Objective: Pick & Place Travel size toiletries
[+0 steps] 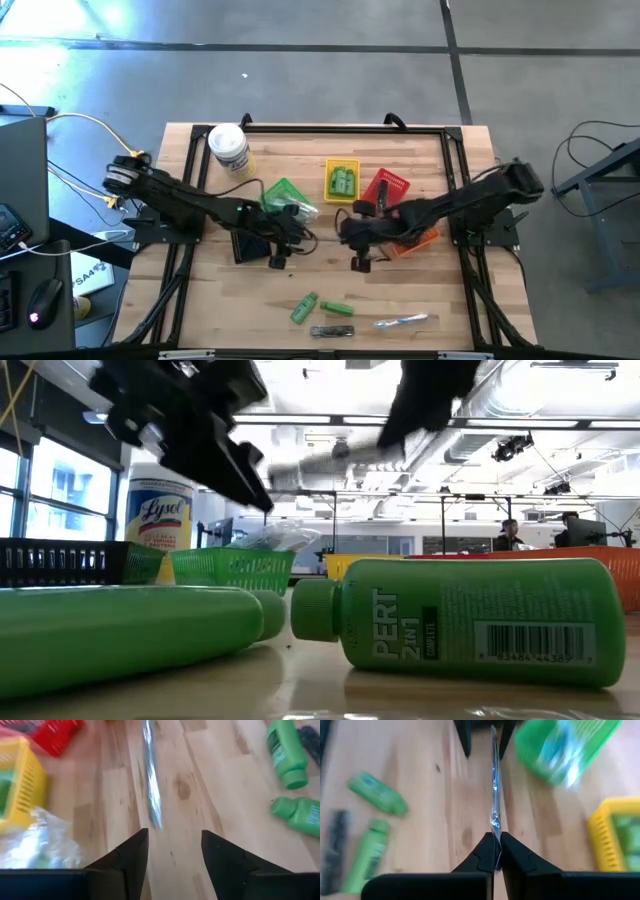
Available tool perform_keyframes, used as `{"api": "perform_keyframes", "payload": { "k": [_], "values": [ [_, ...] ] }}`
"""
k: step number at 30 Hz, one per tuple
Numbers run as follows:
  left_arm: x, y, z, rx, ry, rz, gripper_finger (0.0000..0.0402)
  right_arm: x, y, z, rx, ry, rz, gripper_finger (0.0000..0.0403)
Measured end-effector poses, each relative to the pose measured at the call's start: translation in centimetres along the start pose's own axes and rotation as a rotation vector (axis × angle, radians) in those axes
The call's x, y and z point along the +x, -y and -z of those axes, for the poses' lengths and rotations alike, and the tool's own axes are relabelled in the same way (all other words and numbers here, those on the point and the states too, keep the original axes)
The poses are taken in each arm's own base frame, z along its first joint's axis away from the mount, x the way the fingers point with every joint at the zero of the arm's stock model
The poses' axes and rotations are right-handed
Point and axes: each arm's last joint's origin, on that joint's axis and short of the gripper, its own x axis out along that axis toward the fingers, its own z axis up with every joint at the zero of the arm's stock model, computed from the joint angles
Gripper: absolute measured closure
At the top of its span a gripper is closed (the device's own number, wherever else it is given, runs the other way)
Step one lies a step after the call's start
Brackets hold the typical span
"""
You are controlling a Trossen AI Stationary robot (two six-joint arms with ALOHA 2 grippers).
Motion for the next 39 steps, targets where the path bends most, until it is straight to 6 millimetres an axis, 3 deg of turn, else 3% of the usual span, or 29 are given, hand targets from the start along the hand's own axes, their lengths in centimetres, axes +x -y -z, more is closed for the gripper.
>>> {"api": "perform_keyframes", "payload": {
  "k": [4, 7, 13, 17, 22, 28, 39],
  "values": [
    [-2.6, 0.8, -0.2, 0.036, 0.077, -0.088, 0.0238, -4.5, -0.1, -0.7, -0.023, 0.147, -0.007, 0.0397],
    [-5.2, 1.1, -0.3, 0.032, 0.161, -0.172, 0.0271, -7.0, 0.3, -0.5, -0.034, 0.237, 0.000, 0.0397],
    [-8.9, 1.8, 2.5, 0.019, 0.290, -0.160, 0.0384, -10.6, 1.9, 1.8, -0.006, 0.387, -0.005, 0.0397],
    [-10.6, 1.5, 4.6, 0.016, 0.378, -0.164, 0.0391, -12.4, 3.1, 3.8, 0.028, 0.503, -0.037, 0.0397],
    [-12.2, 1.1, 6.4, 0.004, 0.452, -0.188, 0.0399, -12.9, 4.5, 6.9, 0.067, 0.633, -0.025, 0.0397],
    [-12.6, 0.9, 8.0, 0.022, 0.452, -0.193, 0.0397, -12.1, 5.9, 11.0, 0.117, 0.777, -0.049, 0.0396],
    [-12.4, 0.9, 8.2, 0.051, 0.439, -0.200, 0.0397, -11.1, 8.2, 17.7, 0.070, 1.015, -0.053, 0.0396]
  ]
}}
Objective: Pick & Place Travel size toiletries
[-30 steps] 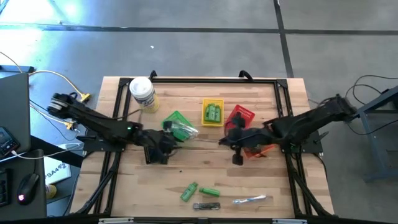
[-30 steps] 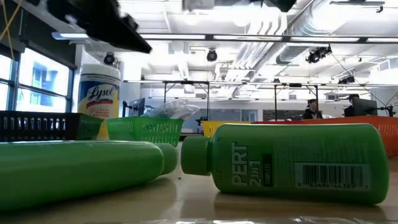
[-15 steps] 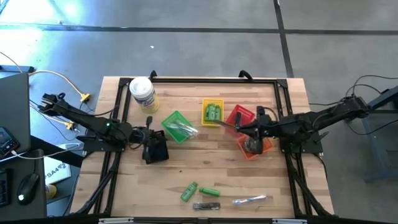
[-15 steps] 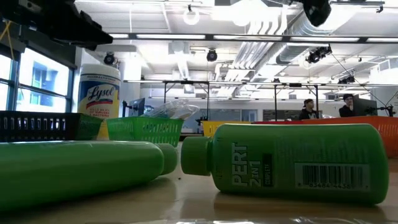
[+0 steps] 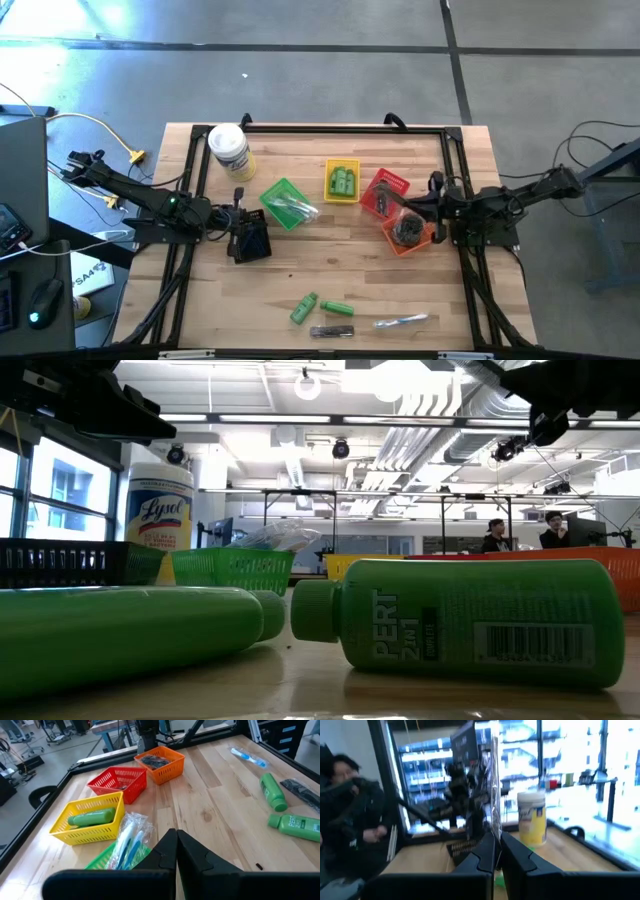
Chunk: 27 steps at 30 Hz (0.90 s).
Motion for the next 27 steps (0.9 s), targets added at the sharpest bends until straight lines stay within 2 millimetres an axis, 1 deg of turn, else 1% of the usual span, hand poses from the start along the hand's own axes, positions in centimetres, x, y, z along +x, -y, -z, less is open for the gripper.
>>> {"api": "perform_keyframes", "payload": {
  "k": [6, 11, 16, 21, 27],
  "values": [
    [0.0, 0.0, 0.0, 0.005, -0.004, 0.000, 0.0397, -1.7, 0.7, 0.9, -0.032, 0.095, -0.039, 0.0395],
    [0.0, 0.0, 0.0, 0.020, -0.004, 0.000, 0.0397, -2.4, 1.0, 2.0, -0.045, 0.130, -0.072, 0.0395],
    [0.0, 0.0, 0.0, 0.026, 0.002, -0.002, 0.0397, -2.3, 0.8, 2.8, -0.054, 0.120, -0.148, 0.0395],
    [-0.1, -0.2, -0.8, -0.026, 0.073, -0.027, 0.0397, -2.3, 0.7, 3.0, -0.052, 0.113, -0.154, 0.0395],
    [-0.1, -0.3, -0.7, -0.029, 0.064, -0.078, 0.0401, -2.3, 0.7, 3.0, -0.054, 0.113, -0.154, 0.0394]
  ]
}}
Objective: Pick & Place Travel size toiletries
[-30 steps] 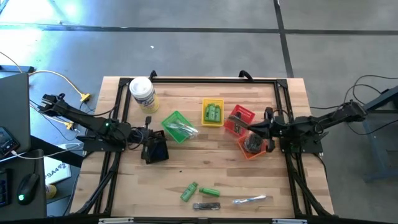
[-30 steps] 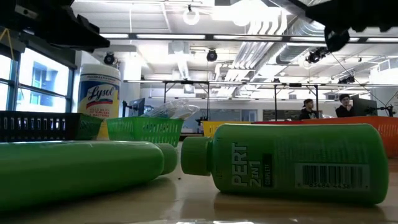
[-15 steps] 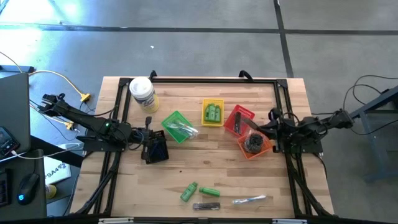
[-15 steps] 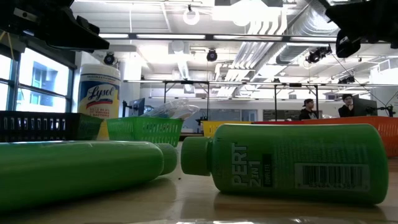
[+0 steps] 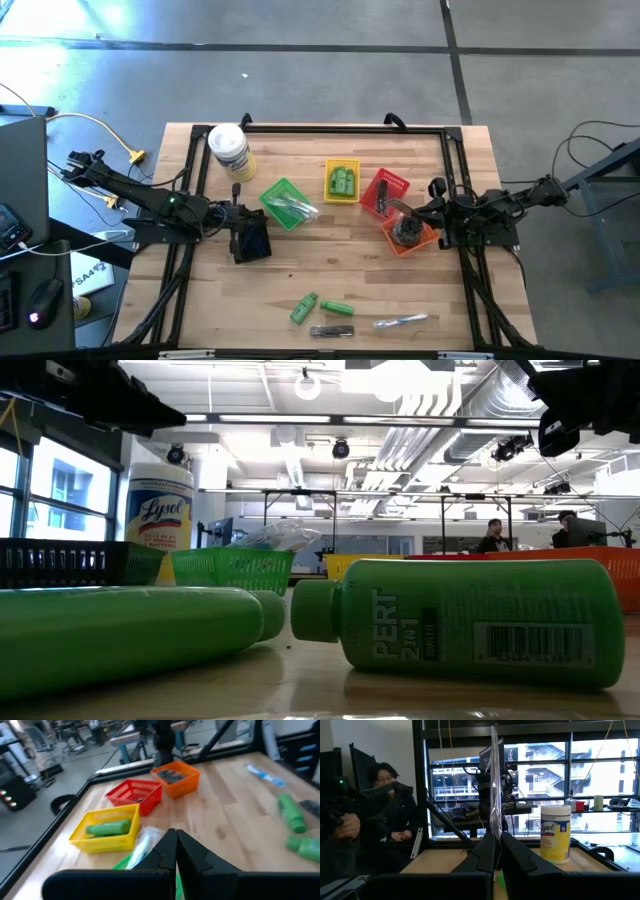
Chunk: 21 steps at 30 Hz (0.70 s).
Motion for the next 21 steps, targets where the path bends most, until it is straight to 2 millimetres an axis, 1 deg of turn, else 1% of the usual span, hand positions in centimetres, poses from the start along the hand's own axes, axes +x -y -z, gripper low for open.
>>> {"api": "perform_keyframes", "payload": {
  "k": [3, 5, 9, 13, 17, 21],
  "values": [
    [-0.2, -0.3, 0.2, 0.000, -0.021, -0.051, 0.0401, 0.0, 0.0, 0.0, 0.000, 0.000, 0.000, 0.0394],
    [-0.1, -0.6, 0.4, -0.032, -0.046, -0.099, 0.0401, 0.0, 0.0, 0.0, 0.000, 0.000, 0.002, 0.0394],
    [0.2, -1.4, 1.9, -0.066, -0.100, -0.156, 0.0401, 0.0, 0.0, 0.1, -0.001, -0.009, 0.002, 0.0394],
    [0.5, -2.0, 3.1, -0.016, -0.116, -0.112, 0.0401, 0.0, 0.0, 0.2, -0.003, -0.017, 0.003, 0.0394],
    [0.7, -2.4, 3.1, -0.028, -0.064, -0.035, 0.0401, 0.0, 0.0, 0.2, 0.002, -0.017, 0.003, 0.0394],
    [0.8, -2.7, 3.2, -0.046, -0.067, -0.004, 0.0401, 0.0, 0.0, 0.3, 0.002, -0.027, 0.003, 0.0394]
  ]
}}
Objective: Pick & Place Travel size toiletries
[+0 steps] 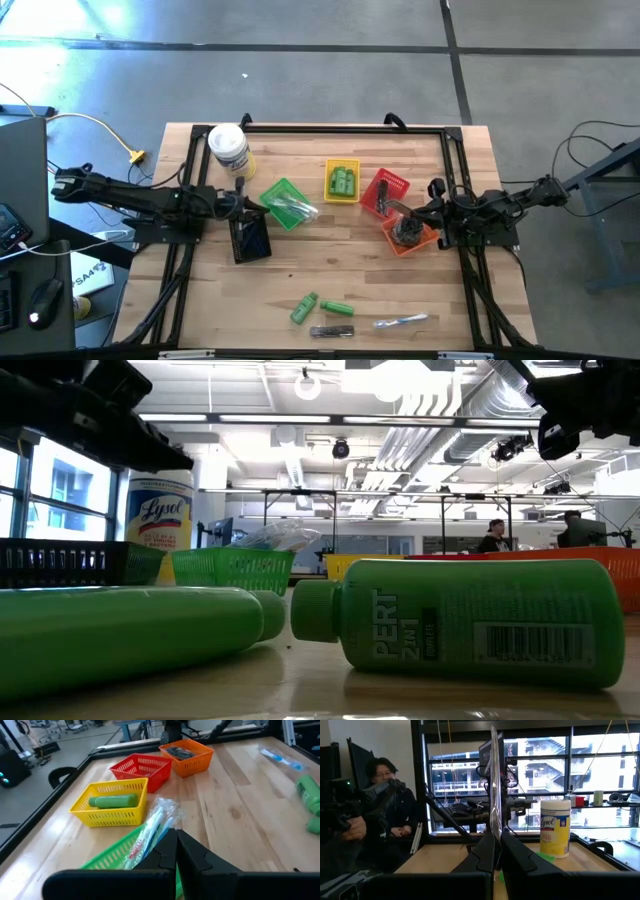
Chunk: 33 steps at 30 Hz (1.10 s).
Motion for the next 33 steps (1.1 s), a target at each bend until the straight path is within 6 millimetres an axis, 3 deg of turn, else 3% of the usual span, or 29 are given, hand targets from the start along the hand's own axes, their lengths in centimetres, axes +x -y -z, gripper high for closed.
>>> {"api": "perform_keyframes", "payload": {
  "k": [27, 33],
  "values": [
    [0.0, 0.0, 0.0, -0.050, 0.000, 0.014, 0.0401, 0.0, 0.3, 0.0, 0.069, -0.007, 0.091, 0.0394],
    [0.0, 0.0, 0.0, -0.050, 0.000, 0.014, 0.0401, 0.2, 0.6, -2.2, 0.009, -0.108, 0.215, 0.0394]
  ]
}}
